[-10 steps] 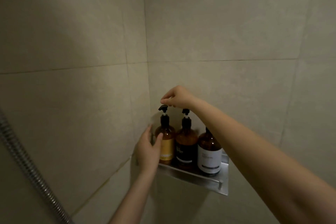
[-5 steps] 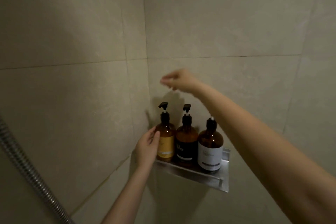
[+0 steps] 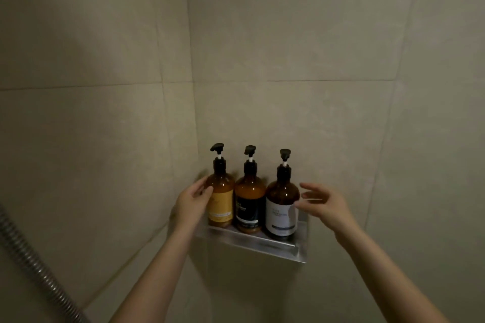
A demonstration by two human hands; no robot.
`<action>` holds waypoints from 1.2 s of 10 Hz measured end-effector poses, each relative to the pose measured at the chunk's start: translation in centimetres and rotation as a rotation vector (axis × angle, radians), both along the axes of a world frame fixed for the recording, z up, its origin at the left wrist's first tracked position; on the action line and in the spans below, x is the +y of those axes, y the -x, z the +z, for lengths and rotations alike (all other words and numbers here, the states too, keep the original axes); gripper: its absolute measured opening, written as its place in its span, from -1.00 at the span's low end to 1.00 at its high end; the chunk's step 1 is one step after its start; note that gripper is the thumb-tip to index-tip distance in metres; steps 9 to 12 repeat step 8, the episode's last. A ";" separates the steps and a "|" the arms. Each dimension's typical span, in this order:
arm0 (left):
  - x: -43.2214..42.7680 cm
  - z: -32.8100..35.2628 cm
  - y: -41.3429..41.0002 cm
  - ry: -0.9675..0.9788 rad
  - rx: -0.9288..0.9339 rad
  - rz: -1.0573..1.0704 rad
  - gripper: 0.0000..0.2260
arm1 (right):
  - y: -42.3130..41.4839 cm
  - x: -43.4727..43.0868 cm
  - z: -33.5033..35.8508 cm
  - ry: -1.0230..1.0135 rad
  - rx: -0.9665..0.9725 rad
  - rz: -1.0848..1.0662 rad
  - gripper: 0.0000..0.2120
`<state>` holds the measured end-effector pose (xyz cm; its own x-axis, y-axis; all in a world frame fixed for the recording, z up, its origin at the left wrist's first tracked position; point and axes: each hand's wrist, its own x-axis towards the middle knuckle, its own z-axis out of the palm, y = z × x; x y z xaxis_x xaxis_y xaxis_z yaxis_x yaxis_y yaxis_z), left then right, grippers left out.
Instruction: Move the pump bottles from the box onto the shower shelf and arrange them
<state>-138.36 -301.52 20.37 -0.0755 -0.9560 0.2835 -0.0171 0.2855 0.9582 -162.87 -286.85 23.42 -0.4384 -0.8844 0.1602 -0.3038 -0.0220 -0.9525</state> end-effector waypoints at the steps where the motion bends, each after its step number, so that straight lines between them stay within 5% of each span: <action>1: -0.1 0.0 -0.2 -0.022 0.026 -0.021 -0.61 | -0.9 -0.6 -0.4 -0.032 0.082 -0.010 -0.41; 5: 0.0 -0.2 -0.3 -0.063 0.041 -0.049 -0.58 | -1.4 -0.7 -1.4 0.016 0.112 -0.068 -0.37; 7: 1.5 0.3 -0.6 -0.038 -0.025 -0.068 -0.46 | -0.4 -0.4 -0.9 -0.042 0.131 -0.018 -0.17; 12: 3.4 2.0 -0.7 0.022 -0.071 0.017 -0.48 | 0.9 0.5 1.3 0.013 0.193 -0.067 -0.23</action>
